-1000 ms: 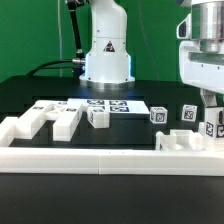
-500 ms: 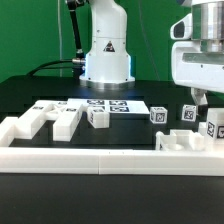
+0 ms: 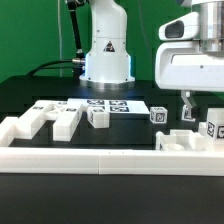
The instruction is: Assemble chair
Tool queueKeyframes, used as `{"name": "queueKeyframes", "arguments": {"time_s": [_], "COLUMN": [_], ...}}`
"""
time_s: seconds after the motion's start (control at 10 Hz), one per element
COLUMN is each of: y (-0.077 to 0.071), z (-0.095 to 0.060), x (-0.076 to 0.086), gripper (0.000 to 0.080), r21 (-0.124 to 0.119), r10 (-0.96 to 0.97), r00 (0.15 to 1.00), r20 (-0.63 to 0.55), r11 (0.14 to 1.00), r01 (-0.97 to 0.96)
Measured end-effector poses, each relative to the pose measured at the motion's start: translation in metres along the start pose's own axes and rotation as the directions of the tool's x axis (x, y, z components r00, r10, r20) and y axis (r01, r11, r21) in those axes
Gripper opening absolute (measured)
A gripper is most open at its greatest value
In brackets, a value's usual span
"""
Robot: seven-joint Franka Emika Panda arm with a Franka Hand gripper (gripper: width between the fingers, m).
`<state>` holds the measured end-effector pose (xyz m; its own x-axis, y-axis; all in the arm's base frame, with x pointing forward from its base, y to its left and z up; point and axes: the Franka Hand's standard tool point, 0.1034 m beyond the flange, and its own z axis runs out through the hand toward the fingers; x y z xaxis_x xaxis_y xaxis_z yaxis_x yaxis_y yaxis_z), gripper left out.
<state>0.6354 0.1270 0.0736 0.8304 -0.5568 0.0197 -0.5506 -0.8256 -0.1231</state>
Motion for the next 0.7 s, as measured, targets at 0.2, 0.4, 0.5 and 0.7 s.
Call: {"name": "queueKeyframes", "arguments": {"time_s": [0.2, 0.4, 0.5, 0.7], "y": [-0.0001, 0.0004, 0.0015, 0.0023], "z": [0.0000, 0.0001, 0.0002, 0.0001], "x": [-0.0001, 0.0001, 0.0009, 0.0017], "gripper": [0.0649, 0.0649, 0.0649, 0.0649], "r21": [0.000, -0.003, -0.003, -0.008], "r10": [-0.158, -0.291, -0.335, -0.485], "r00": [0.988, 0.957, 0.942, 0.875], "r20": [0.000, -0.001, 0.000, 0.000], "r11": [0.988, 0.957, 0.942, 0.875], "r01": [0.158, 0.291, 0.335, 0.485]}}
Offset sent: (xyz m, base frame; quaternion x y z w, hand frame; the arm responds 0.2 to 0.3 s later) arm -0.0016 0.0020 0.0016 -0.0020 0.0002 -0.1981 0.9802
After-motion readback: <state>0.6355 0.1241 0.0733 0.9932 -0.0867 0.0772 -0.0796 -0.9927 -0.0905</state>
